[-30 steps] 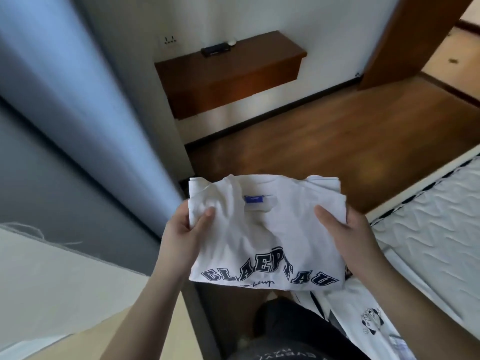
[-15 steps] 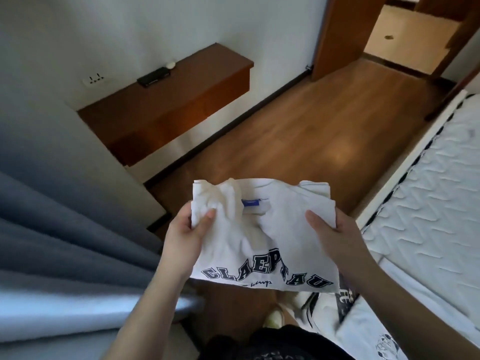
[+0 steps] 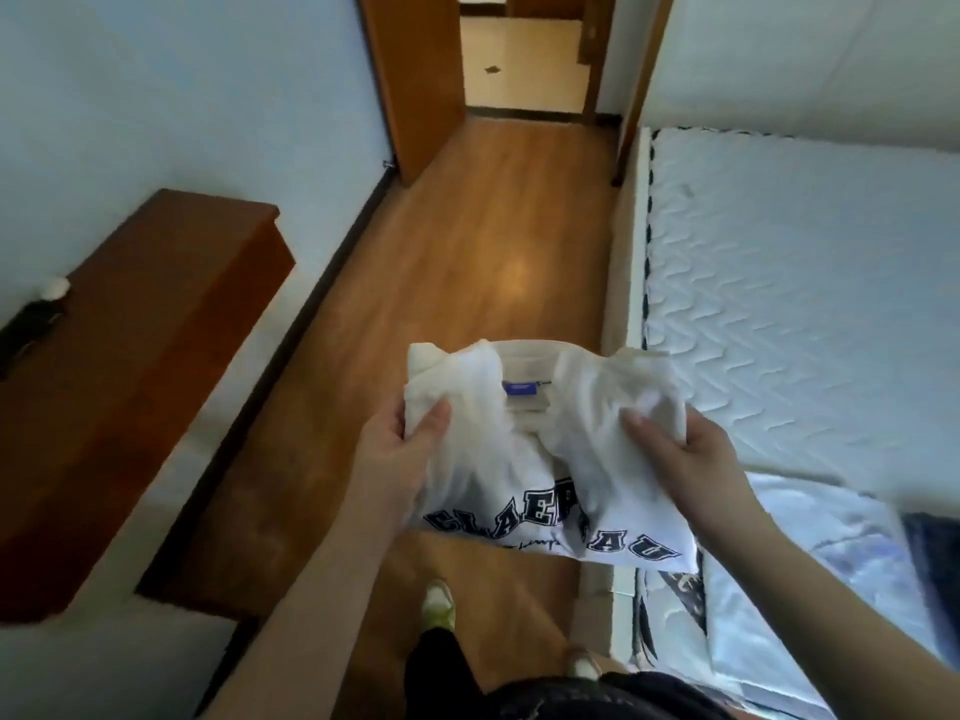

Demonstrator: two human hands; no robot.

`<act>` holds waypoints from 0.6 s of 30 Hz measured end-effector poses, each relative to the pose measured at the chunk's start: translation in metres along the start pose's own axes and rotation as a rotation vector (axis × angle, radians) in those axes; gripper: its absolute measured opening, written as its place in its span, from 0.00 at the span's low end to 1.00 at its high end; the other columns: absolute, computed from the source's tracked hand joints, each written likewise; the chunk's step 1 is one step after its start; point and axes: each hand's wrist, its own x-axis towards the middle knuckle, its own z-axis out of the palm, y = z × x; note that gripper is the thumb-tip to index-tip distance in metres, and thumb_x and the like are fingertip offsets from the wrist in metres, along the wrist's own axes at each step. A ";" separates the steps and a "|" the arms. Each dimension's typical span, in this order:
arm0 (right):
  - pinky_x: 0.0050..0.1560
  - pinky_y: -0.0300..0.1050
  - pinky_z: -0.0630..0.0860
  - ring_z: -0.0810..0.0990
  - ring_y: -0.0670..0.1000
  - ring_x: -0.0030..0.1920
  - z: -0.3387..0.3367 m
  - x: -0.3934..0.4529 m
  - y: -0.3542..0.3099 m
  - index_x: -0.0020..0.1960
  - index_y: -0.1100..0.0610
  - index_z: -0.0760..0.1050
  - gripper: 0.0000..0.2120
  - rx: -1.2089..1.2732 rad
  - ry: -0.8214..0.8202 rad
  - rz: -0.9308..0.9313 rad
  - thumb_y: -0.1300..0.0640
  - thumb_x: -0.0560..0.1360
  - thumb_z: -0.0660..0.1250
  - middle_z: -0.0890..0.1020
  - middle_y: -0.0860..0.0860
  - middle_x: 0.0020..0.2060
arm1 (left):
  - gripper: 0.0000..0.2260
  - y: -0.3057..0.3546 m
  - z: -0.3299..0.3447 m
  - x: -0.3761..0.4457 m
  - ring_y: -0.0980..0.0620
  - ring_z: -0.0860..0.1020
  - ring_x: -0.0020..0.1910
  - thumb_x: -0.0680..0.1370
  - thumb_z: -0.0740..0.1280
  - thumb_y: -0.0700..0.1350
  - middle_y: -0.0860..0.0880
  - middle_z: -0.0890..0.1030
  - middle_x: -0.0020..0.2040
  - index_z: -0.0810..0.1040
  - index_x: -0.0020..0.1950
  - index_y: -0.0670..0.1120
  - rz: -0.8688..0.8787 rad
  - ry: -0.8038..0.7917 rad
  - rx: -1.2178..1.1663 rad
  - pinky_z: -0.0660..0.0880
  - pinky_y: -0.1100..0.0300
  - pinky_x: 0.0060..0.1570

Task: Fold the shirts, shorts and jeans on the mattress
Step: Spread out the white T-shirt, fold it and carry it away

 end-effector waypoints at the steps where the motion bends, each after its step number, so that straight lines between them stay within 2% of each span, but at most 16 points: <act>1: 0.52 0.55 0.81 0.85 0.49 0.47 0.004 0.000 0.000 0.50 0.44 0.81 0.07 0.007 0.046 0.017 0.43 0.76 0.69 0.86 0.46 0.43 | 0.11 0.001 -0.001 0.016 0.51 0.83 0.52 0.76 0.72 0.52 0.53 0.85 0.52 0.79 0.59 0.55 0.012 -0.036 0.006 0.82 0.50 0.48; 3: 0.51 0.55 0.81 0.85 0.50 0.46 0.014 -0.002 -0.002 0.49 0.44 0.81 0.05 0.033 0.164 0.047 0.44 0.76 0.70 0.86 0.47 0.42 | 0.10 0.006 -0.004 0.043 0.50 0.83 0.53 0.76 0.72 0.50 0.52 0.85 0.52 0.79 0.56 0.53 0.031 -0.117 0.049 0.80 0.45 0.54; 7: 0.47 0.55 0.80 0.85 0.53 0.43 0.031 -0.010 -0.009 0.47 0.46 0.82 0.07 0.076 0.350 0.103 0.44 0.75 0.70 0.86 0.50 0.40 | 0.11 0.020 -0.010 0.086 0.52 0.83 0.52 0.70 0.71 0.59 0.55 0.85 0.50 0.80 0.51 0.61 0.054 -0.308 0.141 0.78 0.43 0.57; 10: 0.46 0.55 0.81 0.85 0.50 0.42 0.040 -0.024 -0.012 0.47 0.46 0.82 0.08 0.097 0.446 0.136 0.43 0.75 0.70 0.86 0.49 0.40 | 0.09 0.029 -0.002 0.108 0.55 0.83 0.51 0.69 0.70 0.61 0.59 0.85 0.49 0.79 0.48 0.66 0.062 -0.417 0.178 0.77 0.45 0.57; 15: 0.52 0.63 0.80 0.86 0.53 0.45 0.035 -0.055 -0.009 0.48 0.47 0.81 0.08 0.142 0.617 0.190 0.43 0.75 0.70 0.86 0.50 0.42 | 0.07 0.038 0.038 0.119 0.58 0.82 0.47 0.70 0.70 0.55 0.59 0.85 0.47 0.80 0.46 0.66 0.099 -0.612 0.170 0.77 0.52 0.52; 18: 0.52 0.64 0.79 0.85 0.54 0.46 0.029 -0.072 -0.005 0.48 0.47 0.81 0.10 0.171 0.712 0.226 0.41 0.75 0.69 0.86 0.50 0.42 | 0.09 0.039 0.062 0.121 0.56 0.83 0.49 0.68 0.71 0.58 0.58 0.85 0.48 0.80 0.47 0.66 0.135 -0.713 0.221 0.78 0.49 0.52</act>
